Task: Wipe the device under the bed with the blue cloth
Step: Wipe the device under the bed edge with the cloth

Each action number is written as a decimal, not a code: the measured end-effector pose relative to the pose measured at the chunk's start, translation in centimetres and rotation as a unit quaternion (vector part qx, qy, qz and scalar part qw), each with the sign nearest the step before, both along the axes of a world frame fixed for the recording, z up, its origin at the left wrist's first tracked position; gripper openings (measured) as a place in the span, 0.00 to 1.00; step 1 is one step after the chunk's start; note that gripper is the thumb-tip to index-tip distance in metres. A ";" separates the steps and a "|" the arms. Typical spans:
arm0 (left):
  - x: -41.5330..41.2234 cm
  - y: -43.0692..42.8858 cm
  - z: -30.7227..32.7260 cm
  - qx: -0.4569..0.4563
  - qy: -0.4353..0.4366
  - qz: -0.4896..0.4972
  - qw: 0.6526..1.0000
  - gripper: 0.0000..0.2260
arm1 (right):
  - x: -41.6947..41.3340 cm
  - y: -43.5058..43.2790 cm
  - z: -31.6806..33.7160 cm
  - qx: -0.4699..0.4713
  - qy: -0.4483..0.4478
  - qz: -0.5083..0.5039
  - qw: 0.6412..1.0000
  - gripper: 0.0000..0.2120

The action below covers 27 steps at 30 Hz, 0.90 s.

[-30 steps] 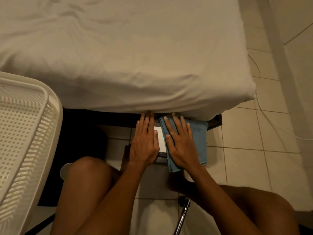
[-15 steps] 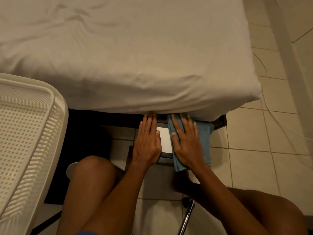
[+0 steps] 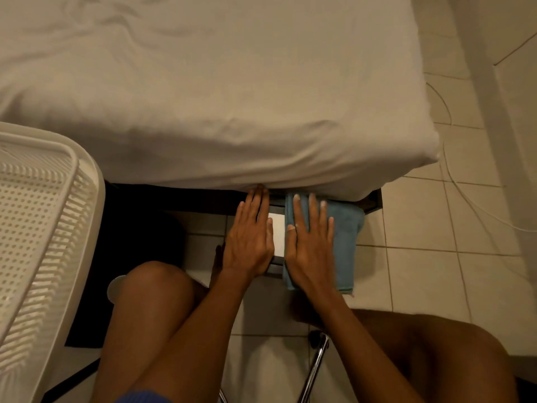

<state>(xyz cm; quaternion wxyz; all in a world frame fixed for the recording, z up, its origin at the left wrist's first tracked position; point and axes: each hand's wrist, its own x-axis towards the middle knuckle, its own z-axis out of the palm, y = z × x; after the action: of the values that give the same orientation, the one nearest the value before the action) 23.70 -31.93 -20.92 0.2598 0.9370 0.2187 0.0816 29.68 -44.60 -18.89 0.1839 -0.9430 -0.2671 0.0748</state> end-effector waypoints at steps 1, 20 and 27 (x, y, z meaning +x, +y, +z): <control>-0.1 -0.1 0.0 -0.005 -0.001 0.007 1.000 0.25 | -0.3 0.2 -0.1 0.000 -0.004 -0.004 1.000 0.28; -0.2 0.0 0.0 -0.059 -0.013 0.037 0.998 0.23 | 1.5 1.6 -0.4 -0.014 -0.017 -0.023 1.000 0.28; -0.3 0.3 0.0 -0.074 -0.024 0.053 0.996 0.22 | 2.7 0.2 -0.5 -0.005 -0.005 0.055 0.998 0.29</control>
<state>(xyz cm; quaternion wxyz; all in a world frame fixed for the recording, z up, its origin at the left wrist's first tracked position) 23.41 -31.64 -20.95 0.3292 0.8999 0.2676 0.1013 32.38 -44.36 -19.41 0.1737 -0.9282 -0.3190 0.0813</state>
